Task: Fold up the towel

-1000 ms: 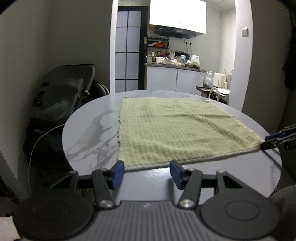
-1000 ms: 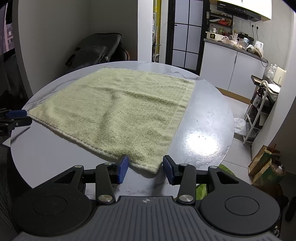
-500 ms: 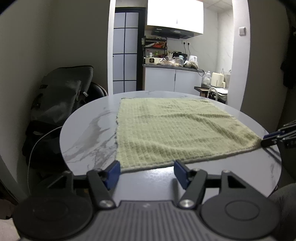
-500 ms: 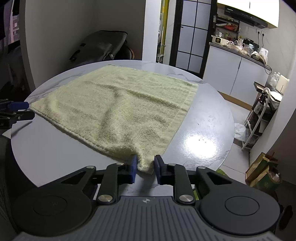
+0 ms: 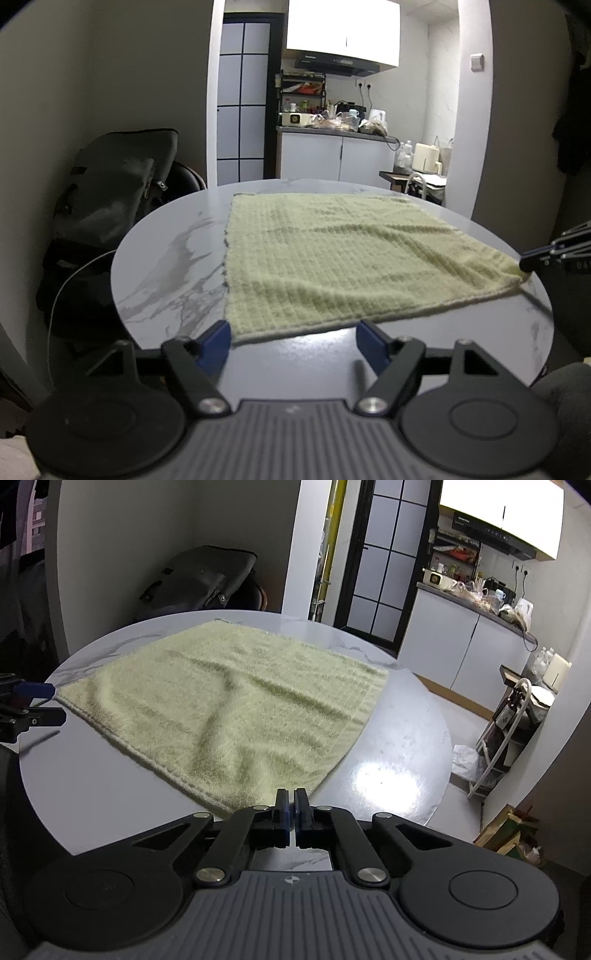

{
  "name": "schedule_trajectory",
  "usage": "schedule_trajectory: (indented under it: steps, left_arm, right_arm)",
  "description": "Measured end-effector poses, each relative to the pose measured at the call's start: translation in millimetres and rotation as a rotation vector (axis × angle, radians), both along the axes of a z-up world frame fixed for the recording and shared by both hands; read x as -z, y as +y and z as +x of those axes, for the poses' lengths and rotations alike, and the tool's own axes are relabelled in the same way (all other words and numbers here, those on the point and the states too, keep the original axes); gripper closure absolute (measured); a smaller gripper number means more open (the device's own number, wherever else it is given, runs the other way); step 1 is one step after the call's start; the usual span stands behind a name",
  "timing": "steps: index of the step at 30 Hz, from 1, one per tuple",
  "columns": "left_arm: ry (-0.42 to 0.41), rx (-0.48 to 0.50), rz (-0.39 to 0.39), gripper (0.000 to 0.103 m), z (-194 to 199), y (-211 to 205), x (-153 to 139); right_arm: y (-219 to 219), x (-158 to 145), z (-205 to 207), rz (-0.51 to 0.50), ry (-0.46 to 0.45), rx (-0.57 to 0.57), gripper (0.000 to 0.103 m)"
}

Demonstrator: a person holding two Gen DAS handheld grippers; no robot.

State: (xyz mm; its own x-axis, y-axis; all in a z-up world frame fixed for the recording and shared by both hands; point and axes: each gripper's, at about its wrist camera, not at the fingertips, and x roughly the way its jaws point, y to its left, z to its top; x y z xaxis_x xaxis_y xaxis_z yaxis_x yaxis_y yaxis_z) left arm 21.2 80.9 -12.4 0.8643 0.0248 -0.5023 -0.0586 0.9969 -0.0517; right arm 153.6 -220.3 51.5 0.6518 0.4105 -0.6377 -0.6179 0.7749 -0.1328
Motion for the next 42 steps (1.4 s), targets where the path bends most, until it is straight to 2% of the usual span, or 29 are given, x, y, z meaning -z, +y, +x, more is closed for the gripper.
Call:
schedule_trajectory:
  steps: [10, 13, 15, 18, 21, 26, 29, 34, 38, 42]
  left_arm:
    - [-0.018, 0.001, -0.040, 0.023, -4, 5, 0]
    - [-0.021, 0.003, -0.048, 0.023, -5, 6, 0]
    - [-0.020, 0.004, -0.049, 0.023, -5, 5, 0]
    - [-0.020, 0.003, -0.048, 0.023, -5, 4, -1]
    - [-0.020, 0.002, -0.046, 0.023, -6, 4, -2]
    - [-0.011, 0.003, -0.040, 0.023, -4, 7, -3]
    - [-0.006, 0.001, -0.032, 0.023, -3, 7, -2]
    - [0.000, -0.002, -0.025, 0.023, -2, 5, -2]
    - [0.003, -0.001, -0.017, 0.022, 0, 4, -1]
    - [0.000, -0.002, -0.018, 0.022, -1, 3, -1]
  right_arm:
    - [1, 2, 3, -0.021, 0.040, 0.029, 0.099]
    - [1, 5, 2, -0.034, 0.051, 0.036, 0.094]
    - [2, 7, 2, -0.041, 0.058, 0.043, 0.076]
    - [0, 10, 0, -0.018, 0.068, 0.039, 0.060]
    - [0, 11, 0, -0.009, 0.074, 0.036, 0.052]
    - [-3, 17, 2, 0.021, 0.094, 0.023, 0.051]
    - [-10, 20, 8, 0.081, 0.124, 0.030, 0.051]
    - [-10, 22, 8, 0.091, 0.110, 0.011, 0.058]
    - [-10, 21, 9, 0.091, 0.103, 0.004, 0.085]
    - [-5, 19, 7, 0.069, 0.093, -0.014, 0.094]
